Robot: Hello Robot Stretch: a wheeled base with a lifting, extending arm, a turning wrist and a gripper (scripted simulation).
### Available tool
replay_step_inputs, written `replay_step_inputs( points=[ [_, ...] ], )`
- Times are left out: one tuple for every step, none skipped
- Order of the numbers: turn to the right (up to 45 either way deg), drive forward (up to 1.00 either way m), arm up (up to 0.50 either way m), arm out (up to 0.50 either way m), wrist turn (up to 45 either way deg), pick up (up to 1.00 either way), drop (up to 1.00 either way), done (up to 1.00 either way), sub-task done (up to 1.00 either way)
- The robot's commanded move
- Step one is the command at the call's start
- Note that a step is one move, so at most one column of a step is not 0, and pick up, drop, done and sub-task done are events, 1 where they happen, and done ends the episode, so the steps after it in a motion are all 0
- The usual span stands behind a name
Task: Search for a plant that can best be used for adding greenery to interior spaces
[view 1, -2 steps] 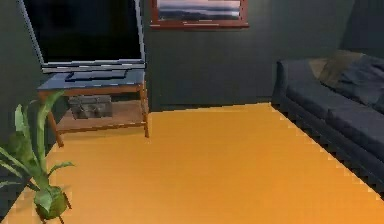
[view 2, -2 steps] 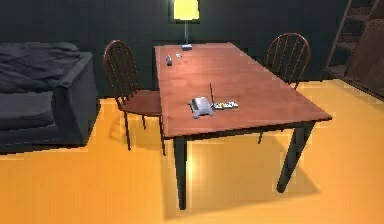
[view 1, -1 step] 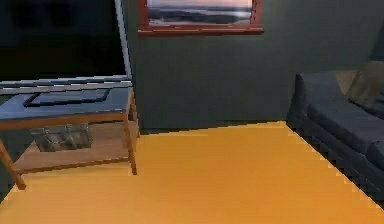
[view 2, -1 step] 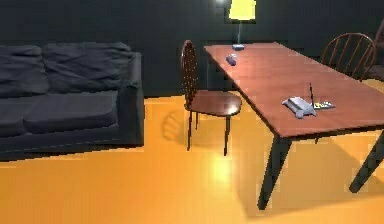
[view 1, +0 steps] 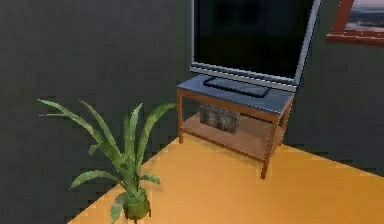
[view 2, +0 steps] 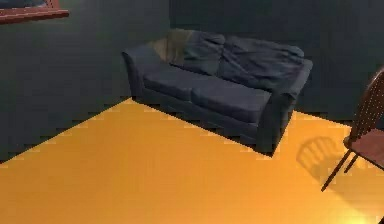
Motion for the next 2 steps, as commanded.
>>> replay_step_inputs(
  points=[
    [-21.0, 0.00, 0.00, 0.00, 0.0, 0.00, 0.00, 0.00, 0.00],
    [0.0, 0.00, 0.00, 0.00, 0.0, 0.00, 0.00, 1.00, 0.00]
  ],
)
